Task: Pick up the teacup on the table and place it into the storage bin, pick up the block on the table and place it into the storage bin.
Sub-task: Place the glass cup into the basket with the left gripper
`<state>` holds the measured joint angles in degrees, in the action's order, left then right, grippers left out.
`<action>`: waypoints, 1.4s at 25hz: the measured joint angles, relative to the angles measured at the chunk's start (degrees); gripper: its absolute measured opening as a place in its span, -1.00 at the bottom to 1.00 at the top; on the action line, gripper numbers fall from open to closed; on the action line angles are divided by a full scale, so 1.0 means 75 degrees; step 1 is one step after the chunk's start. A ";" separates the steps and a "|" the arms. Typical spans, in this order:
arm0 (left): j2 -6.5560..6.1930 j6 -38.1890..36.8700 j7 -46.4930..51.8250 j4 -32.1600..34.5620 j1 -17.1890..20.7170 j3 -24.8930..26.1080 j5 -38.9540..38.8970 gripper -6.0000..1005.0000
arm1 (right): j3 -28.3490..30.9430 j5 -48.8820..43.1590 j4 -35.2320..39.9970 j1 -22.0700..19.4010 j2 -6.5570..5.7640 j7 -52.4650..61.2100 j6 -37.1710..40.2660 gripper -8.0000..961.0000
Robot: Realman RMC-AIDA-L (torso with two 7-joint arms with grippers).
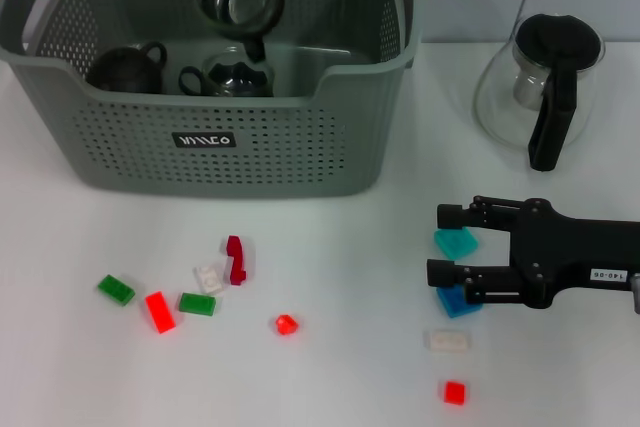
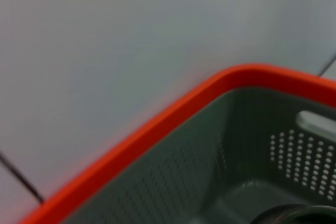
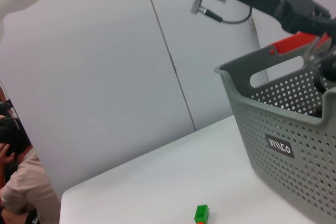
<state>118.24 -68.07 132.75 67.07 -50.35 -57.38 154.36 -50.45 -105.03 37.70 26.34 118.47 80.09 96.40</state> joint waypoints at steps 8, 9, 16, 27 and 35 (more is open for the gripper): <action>0.0030 0.0161 0.1934 -0.0483 -0.0058 0.0060 0.0230 -0.91 | 0.0000 0.0000 0.0000 0.0032 0.0002 0.0004 -0.0008 0.74; 0.0007 0.0191 0.2083 -0.0646 -0.0104 0.0053 0.0242 -0.91 | 0.0000 0.0001 0.0000 0.0032 0.0001 0.0004 -0.0009 0.74; -0.0202 0.0501 0.2790 -0.1565 -0.0328 0.0065 0.0302 -0.91 | -0.0045 0.0000 0.0000 0.0028 0.0002 0.0002 -0.0011 0.74; -0.0237 0.0875 0.3063 -0.2225 -0.0529 0.0080 0.0265 -0.91 | -0.0060 0.0000 0.0000 0.0026 0.0002 -0.0002 0.0001 0.74; -0.0242 0.0915 0.3070 -0.2413 -0.0587 0.0151 0.0313 -0.88 | -0.0039 0.0000 0.0000 0.0002 -0.0005 -0.0003 0.0026 0.74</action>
<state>116.42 -61.21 155.78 48.98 -54.75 -56.25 156.71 -50.74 -105.03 37.71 26.36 118.43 80.07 96.60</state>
